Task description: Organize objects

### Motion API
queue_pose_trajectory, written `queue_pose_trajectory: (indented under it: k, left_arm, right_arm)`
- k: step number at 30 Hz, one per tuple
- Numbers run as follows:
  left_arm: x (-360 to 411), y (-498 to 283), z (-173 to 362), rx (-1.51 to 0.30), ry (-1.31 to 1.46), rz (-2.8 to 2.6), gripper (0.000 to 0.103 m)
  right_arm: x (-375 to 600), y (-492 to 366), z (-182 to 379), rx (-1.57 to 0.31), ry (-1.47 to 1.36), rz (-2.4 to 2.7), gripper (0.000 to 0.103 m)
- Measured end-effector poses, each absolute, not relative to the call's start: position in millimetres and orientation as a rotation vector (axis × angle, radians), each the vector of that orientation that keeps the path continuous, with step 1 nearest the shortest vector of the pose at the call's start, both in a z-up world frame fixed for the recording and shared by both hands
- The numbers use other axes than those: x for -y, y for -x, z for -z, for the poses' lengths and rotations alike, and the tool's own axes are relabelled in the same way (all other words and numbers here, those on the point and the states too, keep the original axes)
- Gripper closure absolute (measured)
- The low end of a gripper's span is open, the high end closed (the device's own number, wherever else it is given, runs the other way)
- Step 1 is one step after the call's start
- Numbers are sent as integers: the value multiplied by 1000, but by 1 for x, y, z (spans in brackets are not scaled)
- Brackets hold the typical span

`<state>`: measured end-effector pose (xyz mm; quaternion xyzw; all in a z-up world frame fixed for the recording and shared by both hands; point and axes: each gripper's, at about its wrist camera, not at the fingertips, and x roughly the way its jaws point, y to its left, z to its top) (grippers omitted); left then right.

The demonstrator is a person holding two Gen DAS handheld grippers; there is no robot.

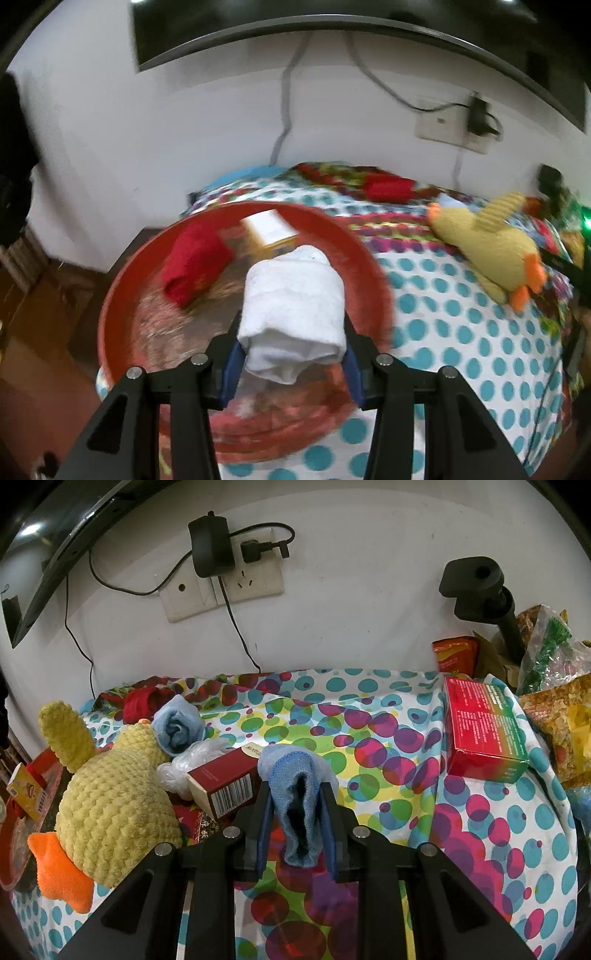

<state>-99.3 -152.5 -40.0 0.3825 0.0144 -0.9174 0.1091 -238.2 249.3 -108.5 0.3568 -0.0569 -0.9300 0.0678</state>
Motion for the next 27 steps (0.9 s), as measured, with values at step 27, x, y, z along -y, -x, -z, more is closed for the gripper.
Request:
queue_pose_trajectory:
  k: [27]
  left_arm:
    - [284,124,75,-200,-1165,2421,56]
  right_arm:
    - [-248,241,110,176,-1091,2791,80]
